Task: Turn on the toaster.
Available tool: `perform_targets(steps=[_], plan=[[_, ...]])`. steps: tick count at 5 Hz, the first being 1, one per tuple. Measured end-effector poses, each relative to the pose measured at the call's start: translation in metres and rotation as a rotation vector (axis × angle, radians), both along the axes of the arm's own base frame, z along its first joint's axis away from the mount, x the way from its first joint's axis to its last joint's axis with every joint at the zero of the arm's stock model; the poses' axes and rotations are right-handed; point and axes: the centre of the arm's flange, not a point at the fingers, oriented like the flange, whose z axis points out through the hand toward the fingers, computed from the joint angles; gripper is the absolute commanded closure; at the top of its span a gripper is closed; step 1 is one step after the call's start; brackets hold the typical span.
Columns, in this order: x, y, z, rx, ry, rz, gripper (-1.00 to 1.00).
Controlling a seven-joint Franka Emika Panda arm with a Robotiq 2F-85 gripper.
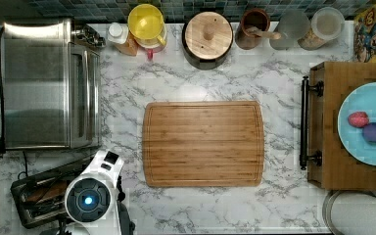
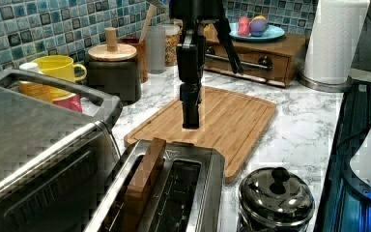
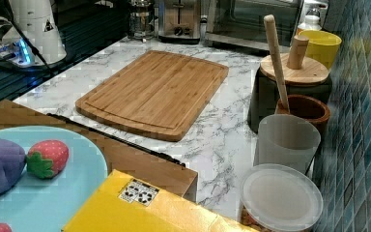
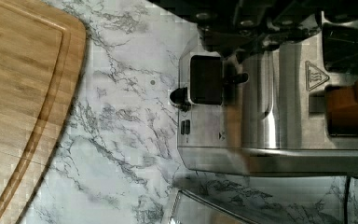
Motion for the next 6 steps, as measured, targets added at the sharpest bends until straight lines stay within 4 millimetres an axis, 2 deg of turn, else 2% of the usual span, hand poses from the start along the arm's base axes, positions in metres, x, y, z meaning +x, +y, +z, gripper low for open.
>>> perform_targets(steps=[3, 4, 5, 6], plan=[[0.01, 0.006, -0.025, -0.001, -0.002, -0.027, 1.0], [0.014, 0.016, -0.054, -0.065, 0.034, 0.019, 1.0], [0.024, 0.024, -0.076, -0.097, 0.092, -0.031, 1.0], [0.037, 0.019, -0.081, -0.094, 0.124, -0.087, 1.0]])
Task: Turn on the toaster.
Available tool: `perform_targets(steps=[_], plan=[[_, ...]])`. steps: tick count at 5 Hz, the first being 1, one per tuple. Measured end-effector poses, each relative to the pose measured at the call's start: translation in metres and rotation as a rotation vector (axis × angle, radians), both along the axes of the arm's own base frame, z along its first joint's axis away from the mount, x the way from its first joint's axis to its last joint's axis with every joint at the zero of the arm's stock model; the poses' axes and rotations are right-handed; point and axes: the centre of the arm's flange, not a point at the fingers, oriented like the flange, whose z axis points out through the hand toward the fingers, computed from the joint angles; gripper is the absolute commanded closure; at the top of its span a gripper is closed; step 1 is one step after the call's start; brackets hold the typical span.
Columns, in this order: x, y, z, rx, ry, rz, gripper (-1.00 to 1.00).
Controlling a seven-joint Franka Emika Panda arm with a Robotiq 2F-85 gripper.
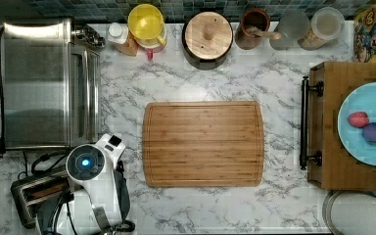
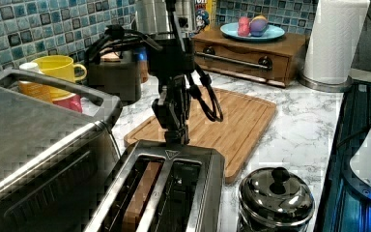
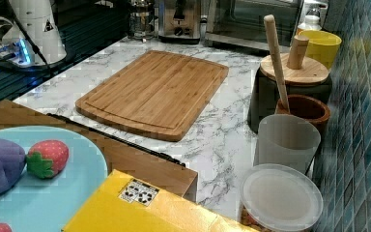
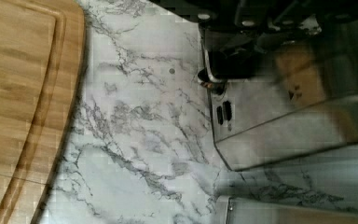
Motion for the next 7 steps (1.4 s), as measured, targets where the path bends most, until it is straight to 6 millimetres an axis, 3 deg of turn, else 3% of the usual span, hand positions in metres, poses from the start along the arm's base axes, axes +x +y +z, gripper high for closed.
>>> perform_targets(steps=[2, 7], plan=[[0.009, 0.003, -0.015, -0.005, 0.032, 0.013, 1.0], [0.009, 0.016, -0.013, -0.045, 0.013, 0.074, 1.0]])
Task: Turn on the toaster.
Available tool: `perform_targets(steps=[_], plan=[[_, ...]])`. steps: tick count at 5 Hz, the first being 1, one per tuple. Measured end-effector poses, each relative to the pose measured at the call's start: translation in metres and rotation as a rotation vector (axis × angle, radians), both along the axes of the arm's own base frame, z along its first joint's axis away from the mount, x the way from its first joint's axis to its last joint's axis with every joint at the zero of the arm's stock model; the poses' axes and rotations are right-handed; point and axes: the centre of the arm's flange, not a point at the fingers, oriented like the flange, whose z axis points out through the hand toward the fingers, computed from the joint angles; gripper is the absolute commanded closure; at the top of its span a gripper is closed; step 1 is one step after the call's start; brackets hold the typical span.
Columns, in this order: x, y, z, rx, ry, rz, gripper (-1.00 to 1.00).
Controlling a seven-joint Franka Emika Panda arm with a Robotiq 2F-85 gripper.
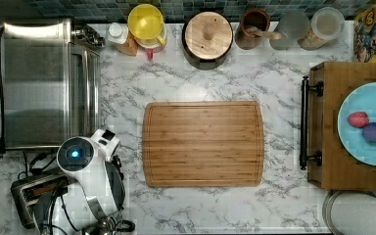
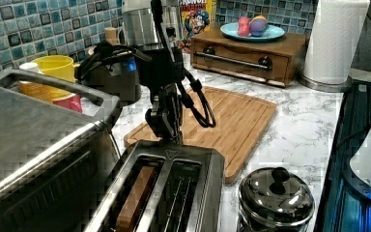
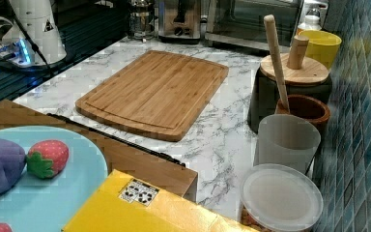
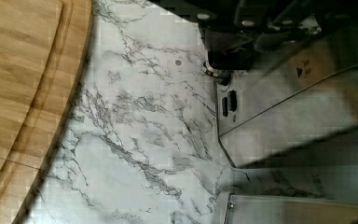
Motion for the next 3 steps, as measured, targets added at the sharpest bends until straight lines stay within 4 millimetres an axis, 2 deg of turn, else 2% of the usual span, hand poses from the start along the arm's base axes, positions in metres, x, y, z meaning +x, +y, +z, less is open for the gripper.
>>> perform_targets(steps=[3], plan=[[-0.0004, 0.0015, 0.0006, -0.004, -0.007, 0.0, 1.0]])
